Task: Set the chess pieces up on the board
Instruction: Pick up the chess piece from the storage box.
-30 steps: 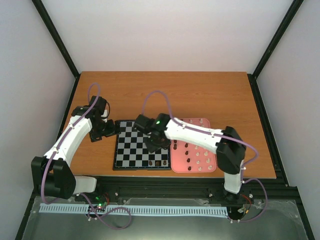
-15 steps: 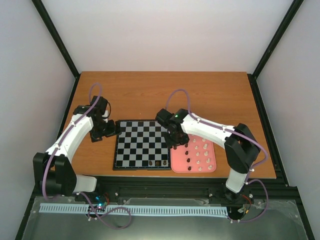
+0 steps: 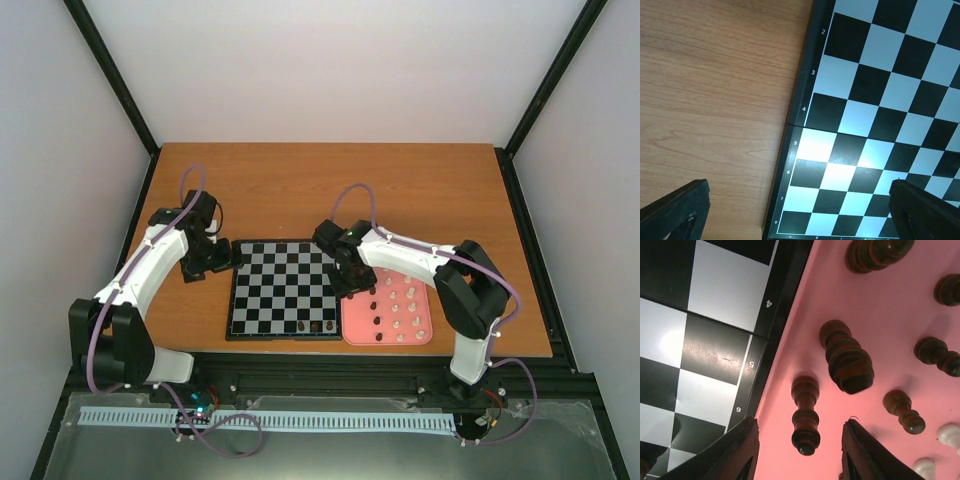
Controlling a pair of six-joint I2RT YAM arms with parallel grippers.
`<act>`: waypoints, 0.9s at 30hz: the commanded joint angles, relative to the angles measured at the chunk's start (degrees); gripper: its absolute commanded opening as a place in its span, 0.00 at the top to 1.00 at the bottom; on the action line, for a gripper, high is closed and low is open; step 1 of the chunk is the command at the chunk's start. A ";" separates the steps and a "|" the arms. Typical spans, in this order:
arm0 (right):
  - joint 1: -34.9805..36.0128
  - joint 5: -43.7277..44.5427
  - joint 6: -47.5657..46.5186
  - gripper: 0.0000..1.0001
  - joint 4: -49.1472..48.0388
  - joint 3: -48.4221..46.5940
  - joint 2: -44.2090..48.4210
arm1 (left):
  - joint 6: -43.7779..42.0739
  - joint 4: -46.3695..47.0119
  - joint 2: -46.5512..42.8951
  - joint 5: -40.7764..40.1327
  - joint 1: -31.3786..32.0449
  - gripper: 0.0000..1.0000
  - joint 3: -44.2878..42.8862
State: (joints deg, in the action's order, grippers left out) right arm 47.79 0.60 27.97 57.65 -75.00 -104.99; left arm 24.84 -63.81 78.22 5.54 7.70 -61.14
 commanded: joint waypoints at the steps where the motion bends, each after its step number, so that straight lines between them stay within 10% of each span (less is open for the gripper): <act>1: -0.74 -0.23 -0.88 0.55 -1.28 0.35 -1.40 | -0.97 0.78 0.62 -0.43 -0.41 0.00 -2.40; 27: -1.07 -0.41 -0.17 0.97 1.63 -0.80 0.67 | -0.88 1.06 0.60 0.23 -0.41 0.00 -2.20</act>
State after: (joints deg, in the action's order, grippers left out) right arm 46.89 0.32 27.00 56.75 -74.89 -107.94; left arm 24.80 -63.00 79.13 5.56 7.70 -61.41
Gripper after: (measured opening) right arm 0.110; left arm 0.998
